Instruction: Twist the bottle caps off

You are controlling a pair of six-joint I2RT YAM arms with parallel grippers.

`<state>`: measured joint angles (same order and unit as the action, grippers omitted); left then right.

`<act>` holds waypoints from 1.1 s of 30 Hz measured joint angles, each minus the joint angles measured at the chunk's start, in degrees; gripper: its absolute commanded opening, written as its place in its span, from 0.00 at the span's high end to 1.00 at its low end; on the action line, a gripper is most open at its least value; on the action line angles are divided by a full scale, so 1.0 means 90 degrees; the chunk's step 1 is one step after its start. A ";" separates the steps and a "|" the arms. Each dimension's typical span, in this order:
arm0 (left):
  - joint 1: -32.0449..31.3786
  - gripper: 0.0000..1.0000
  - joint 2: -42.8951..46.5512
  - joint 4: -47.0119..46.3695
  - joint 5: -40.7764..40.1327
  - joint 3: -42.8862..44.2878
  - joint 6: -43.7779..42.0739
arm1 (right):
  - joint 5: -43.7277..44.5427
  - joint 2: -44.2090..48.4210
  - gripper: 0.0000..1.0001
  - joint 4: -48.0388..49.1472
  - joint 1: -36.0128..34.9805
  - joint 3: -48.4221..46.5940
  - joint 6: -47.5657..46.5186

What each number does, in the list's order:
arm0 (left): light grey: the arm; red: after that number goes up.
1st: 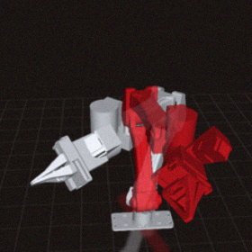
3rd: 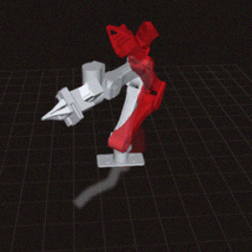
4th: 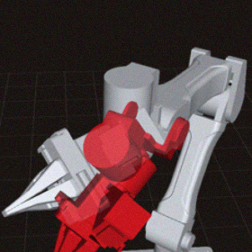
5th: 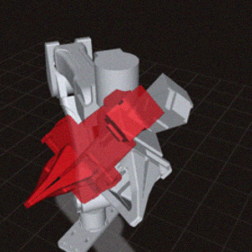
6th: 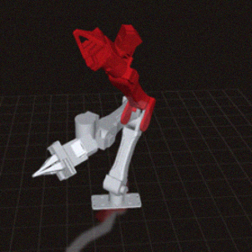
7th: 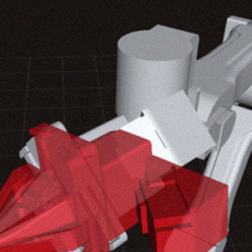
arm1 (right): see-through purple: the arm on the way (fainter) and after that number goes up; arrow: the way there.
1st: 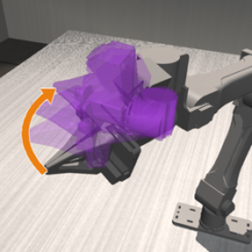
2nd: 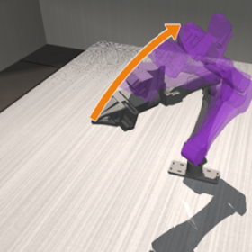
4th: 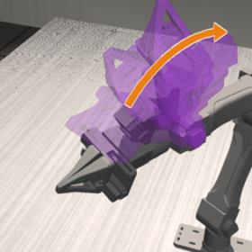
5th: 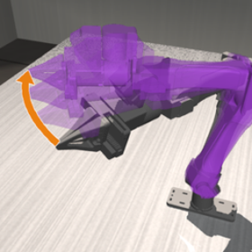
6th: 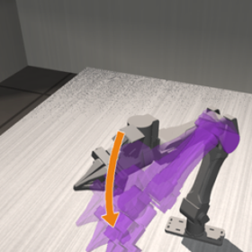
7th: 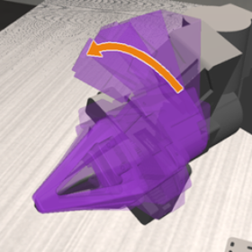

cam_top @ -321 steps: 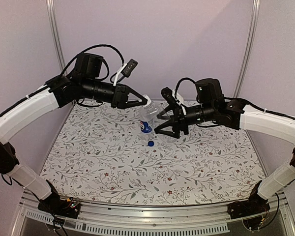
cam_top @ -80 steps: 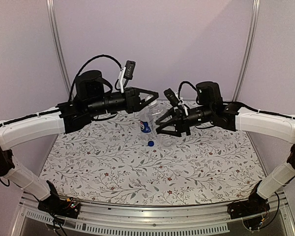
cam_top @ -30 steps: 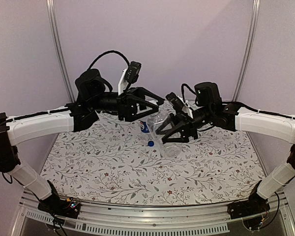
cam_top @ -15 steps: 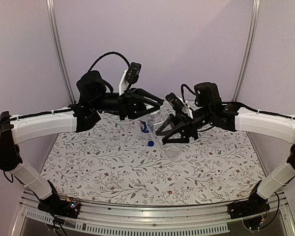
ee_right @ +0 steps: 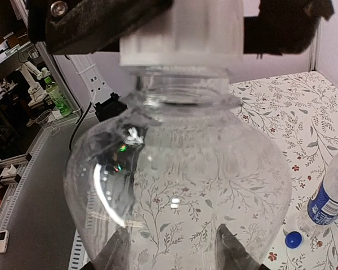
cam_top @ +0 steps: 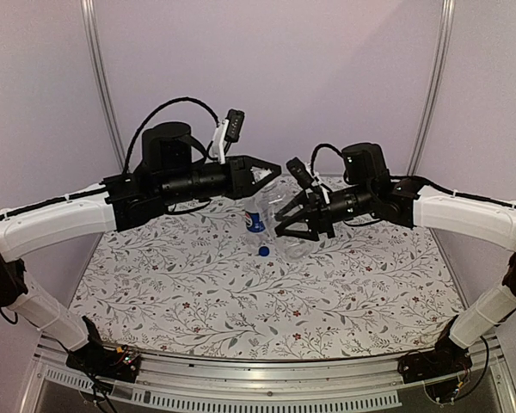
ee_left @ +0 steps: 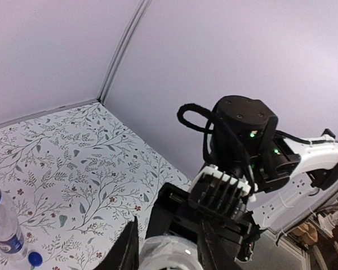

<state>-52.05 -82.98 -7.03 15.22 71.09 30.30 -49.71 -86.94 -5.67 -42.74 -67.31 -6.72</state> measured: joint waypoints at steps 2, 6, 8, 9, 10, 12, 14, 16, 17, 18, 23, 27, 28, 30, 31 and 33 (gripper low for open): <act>-0.0151 0.72 0.0000 0.0384 -0.0658 0.0126 0.0046 | 0.0306 0.0000 0.53 -0.0083 -0.0007 -0.0005 -0.0024; -0.0282 0.53 0.0002 0.0675 -0.1222 0.0216 0.0061 | 0.0597 0.0002 0.53 -0.0119 -0.0044 -0.0005 -0.0051; -0.0291 0.41 0.0002 0.0665 -0.1236 0.0214 -0.0046 | 0.0682 0.0012 0.53 -0.0141 -0.0046 -0.0005 -0.0063; -0.0296 0.34 0.0005 0.0627 -0.1205 0.0214 -0.0080 | 0.0692 0.0017 0.53 -0.0151 -0.0041 -0.0002 -0.0070; -0.0304 0.30 0.0010 0.0597 -0.1183 0.0214 -0.0165 | 0.0702 0.0024 0.53 -0.0158 -0.0041 -0.0002 -0.0073; -0.0306 0.24 0.0029 0.0532 -0.1073 0.0214 -0.0296 | 0.0699 0.0044 0.53 -0.0172 -0.0041 -0.0002 -0.0075; -0.0301 0.20 0.0083 0.0510 -0.0935 0.0209 -0.0410 | 0.0670 0.0066 0.53 -0.0182 -0.0041 0.0000 -0.0083; -0.0238 0.16 0.0199 0.0418 -0.0714 0.0136 -0.0532 | 0.0619 0.0087 0.53 -0.0182 -0.0041 0.0000 -0.0092; -0.0209 0.14 0.0267 0.0386 -0.0580 0.0092 -0.0590 | 0.0583 0.0100 0.53 -0.0185 -0.0041 0.0000 -0.0095; -0.0165 0.12 0.0347 0.0318 -0.0432 0.0027 -0.0641 | 0.0542 0.0114 0.53 -0.0185 -0.0041 0.0000 -0.0095; 0.0240 0.08 0.0675 -0.0044 0.0542 -0.0287 -0.0886 | 0.0233 0.0148 0.53 -0.0185 -0.0041 0.0000 -0.0124; 0.0544 0.08 0.0738 -0.0376 0.1401 -0.0427 -0.1022 | -0.0204 0.0148 0.53 -0.0182 -0.0041 0.0000 -0.0172; 0.0595 0.09 0.0736 -0.0459 0.1613 -0.0444 -0.1044 | -0.0355 0.0148 0.53 -0.0182 -0.0041 0.0000 -0.0189; 0.0646 0.09 0.0721 -0.0631 0.2038 -0.0461 -0.1076 | -0.0644 0.0148 0.53 -0.0182 -0.0041 0.0000 -0.0214; 0.0653 0.09 0.0707 -0.0716 0.2237 -0.0461 -0.1078 | -0.0794 0.0148 0.53 -0.0182 -0.0041 0.0000 -0.0221; 0.0658 0.11 0.0641 -0.0962 0.2630 -0.0466 -0.1078 | -0.1054 0.0148 0.53 -0.0182 -0.0041 0.0000 -0.0236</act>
<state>-46.13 -77.21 -15.68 38.89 66.89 20.60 -59.20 -85.60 -7.31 -43.11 -67.31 -8.84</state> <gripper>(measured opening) 0.907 0.476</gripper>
